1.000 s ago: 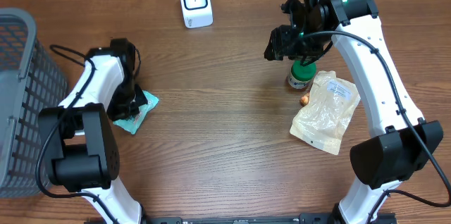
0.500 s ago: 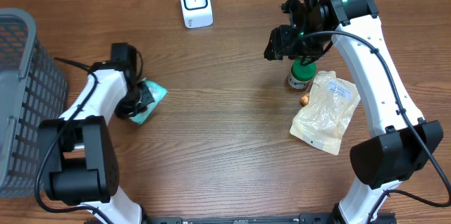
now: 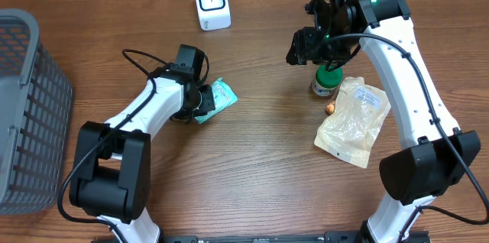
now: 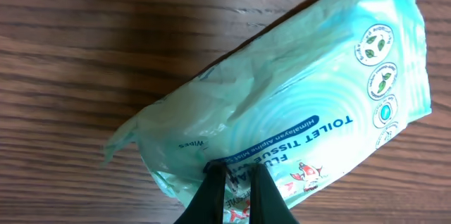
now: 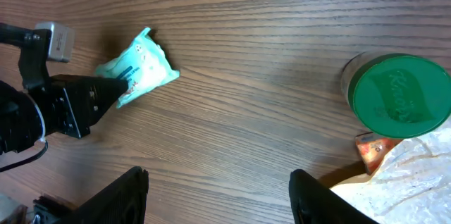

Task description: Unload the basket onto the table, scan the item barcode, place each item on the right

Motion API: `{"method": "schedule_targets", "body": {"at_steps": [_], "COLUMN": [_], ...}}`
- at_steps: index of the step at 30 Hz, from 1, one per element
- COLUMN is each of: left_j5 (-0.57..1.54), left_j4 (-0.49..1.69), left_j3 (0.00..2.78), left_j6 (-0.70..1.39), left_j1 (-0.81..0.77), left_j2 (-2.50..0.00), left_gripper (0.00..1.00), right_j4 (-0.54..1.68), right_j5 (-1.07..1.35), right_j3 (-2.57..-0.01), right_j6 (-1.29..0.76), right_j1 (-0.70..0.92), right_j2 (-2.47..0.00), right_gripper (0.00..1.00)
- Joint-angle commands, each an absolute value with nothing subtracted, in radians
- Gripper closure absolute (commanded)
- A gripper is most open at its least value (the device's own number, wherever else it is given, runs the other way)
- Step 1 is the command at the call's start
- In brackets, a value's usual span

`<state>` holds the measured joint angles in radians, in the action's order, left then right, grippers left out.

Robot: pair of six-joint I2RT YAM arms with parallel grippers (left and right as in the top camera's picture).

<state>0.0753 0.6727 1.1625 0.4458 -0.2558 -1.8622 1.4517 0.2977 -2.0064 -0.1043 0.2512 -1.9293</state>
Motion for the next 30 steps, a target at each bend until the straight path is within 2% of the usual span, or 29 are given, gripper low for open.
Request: {"method": "schedule_targets", "body": {"at_steps": [1, 6, 12, 23, 30], "left_j5": [0.096, 0.026, 0.075, 0.102, 0.116], "left_j4": [0.742, 0.956, 1.121, 1.125, 1.031], "left_j3": [1.192, 1.392, 1.583, 1.547, 1.423], "left_j6": [0.422, 0.415, 0.461, 0.482, 0.563], "left_j1": [-0.25, -0.22, -0.176, -0.161, -0.162], "left_j2": [-1.935, -1.935, -1.935, -1.937, -1.937], "left_gripper": [0.96, 0.96, 0.96, 0.96, 0.96], "right_j4": [1.446, 1.417, 1.328, 1.165, 1.136], "right_j5": [0.288, 0.293, 0.317, 0.398, 0.428], "right_j3": [-2.015, -2.015, -2.015, -2.015, -2.015], "right_j6": [-0.099, -0.1, -0.1, -0.068, -0.017], "right_j1": [0.258, 0.264, 0.309, 0.407, 0.439], "right_j2": [-1.934, -1.939, -1.995, -2.167, -2.262], "right_gripper": [0.37, 0.37, 0.37, 0.34, 0.33]}}
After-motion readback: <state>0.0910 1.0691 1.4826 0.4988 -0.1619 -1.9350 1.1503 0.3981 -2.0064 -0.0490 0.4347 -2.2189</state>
